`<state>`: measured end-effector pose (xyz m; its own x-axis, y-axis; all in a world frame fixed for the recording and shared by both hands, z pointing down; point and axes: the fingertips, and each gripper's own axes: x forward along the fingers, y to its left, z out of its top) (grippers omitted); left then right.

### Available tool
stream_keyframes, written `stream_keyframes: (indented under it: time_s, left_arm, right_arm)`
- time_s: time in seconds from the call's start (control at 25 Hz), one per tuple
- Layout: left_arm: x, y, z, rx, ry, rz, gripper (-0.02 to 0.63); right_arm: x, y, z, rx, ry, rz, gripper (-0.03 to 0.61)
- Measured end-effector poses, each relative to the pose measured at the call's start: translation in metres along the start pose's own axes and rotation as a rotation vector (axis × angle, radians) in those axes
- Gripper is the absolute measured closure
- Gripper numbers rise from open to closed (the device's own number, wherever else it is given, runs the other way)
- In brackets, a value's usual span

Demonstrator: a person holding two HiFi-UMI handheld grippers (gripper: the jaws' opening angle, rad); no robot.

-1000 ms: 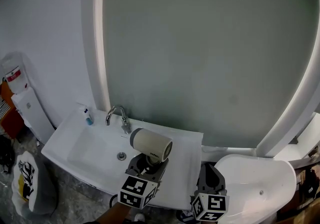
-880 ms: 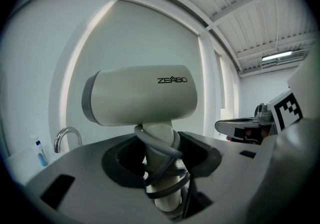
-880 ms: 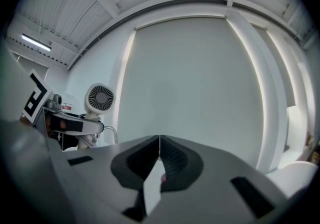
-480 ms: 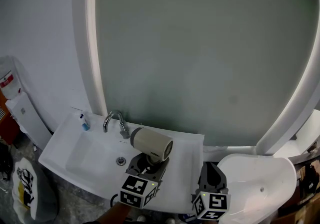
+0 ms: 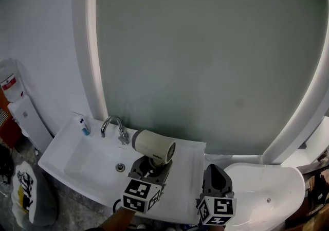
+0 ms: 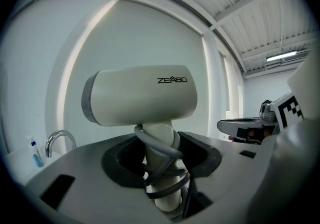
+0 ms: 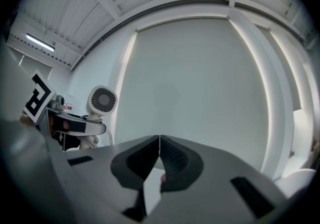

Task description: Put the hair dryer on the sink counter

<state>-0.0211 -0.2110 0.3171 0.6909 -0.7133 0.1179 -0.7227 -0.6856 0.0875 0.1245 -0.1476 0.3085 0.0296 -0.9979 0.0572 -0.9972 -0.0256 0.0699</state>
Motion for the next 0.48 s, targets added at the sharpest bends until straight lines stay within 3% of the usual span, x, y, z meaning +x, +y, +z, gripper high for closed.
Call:
stream_keyframes:
  time_s: [0.48]
  left_arm:
    - [0.025, -0.018, -0.006, 0.000, 0.023, 0.006, 0.414]
  right_arm:
    - [0.007, -0.031, -0.008, 0.028, 0.005, 0.008, 0.557]
